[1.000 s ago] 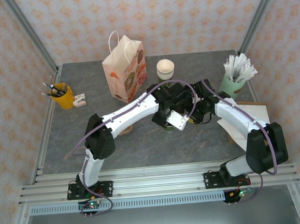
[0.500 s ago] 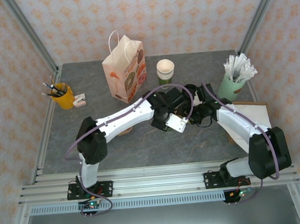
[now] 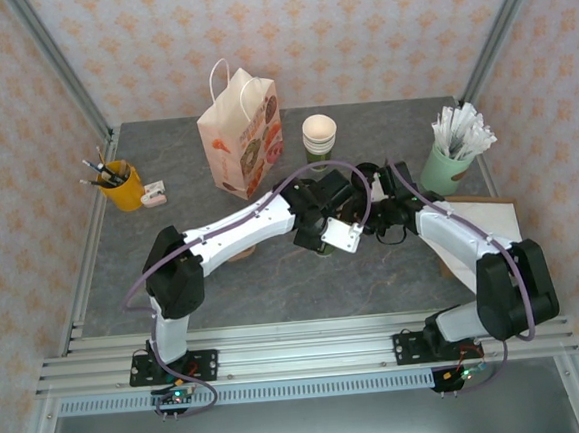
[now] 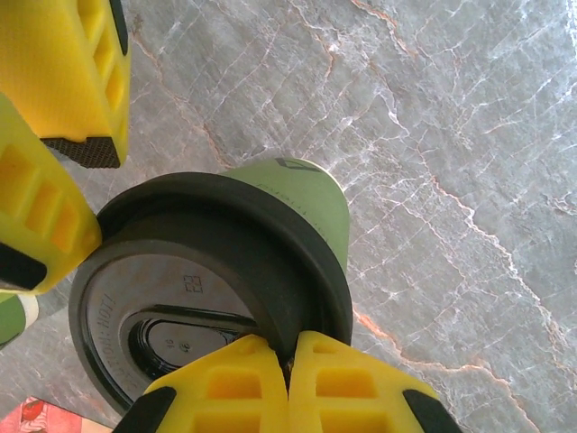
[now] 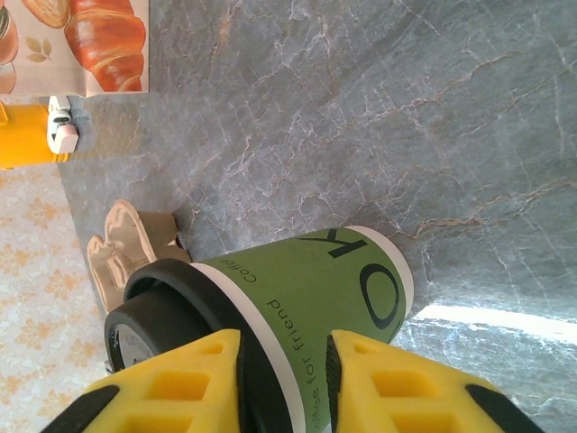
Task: Pack the takeout coffee
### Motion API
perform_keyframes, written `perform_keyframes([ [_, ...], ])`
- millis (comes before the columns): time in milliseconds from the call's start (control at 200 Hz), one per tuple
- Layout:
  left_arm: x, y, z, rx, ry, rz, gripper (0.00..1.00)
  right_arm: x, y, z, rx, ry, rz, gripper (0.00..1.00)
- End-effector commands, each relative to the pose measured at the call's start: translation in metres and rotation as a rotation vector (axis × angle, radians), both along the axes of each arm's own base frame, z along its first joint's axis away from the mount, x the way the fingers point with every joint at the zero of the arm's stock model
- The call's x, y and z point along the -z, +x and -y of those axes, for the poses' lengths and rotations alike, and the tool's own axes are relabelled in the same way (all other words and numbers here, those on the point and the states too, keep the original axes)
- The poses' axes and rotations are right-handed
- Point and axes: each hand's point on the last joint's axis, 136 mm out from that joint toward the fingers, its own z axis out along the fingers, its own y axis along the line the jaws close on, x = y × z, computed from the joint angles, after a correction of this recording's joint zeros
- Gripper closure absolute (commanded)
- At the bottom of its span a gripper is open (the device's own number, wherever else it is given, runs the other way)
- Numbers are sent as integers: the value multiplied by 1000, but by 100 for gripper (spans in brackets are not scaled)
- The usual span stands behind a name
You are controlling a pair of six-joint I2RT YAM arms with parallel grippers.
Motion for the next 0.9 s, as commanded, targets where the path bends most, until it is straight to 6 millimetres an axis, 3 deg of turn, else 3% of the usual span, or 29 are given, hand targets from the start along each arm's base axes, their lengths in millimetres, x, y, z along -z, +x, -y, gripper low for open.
perform_keyframes([
  [0, 96, -66, -31, 12, 193, -353, 100, 94, -98, 63, 11, -371, -427, 77],
  [215, 80, -57, -34, -16, 183, -336, 100, 116, -114, 80, -52, -481, -470, 82],
  [400, 102, -58, -42, -37, 223, -344, 100, 122, -113, 76, -17, -519, -466, 82],
  [490, 98, -62, -41, -58, 195, -351, 100, 97, -93, 57, 30, -404, -381, 80],
  [626, 71, -53, -37, -109, 142, -358, 100, 14, -42, 23, 98, -147, -163, 76],
  [711, 58, -45, -39, -121, 159, -353, 100, -29, -24, 16, 110, -57, -79, 74],
  [786, 52, -41, -40, -113, 177, -343, 100, -40, -24, 16, 106, -47, -71, 73],
  [896, 48, -38, -36, -101, 169, -336, 100, -36, -33, 15, 107, -19, -84, 72],
])
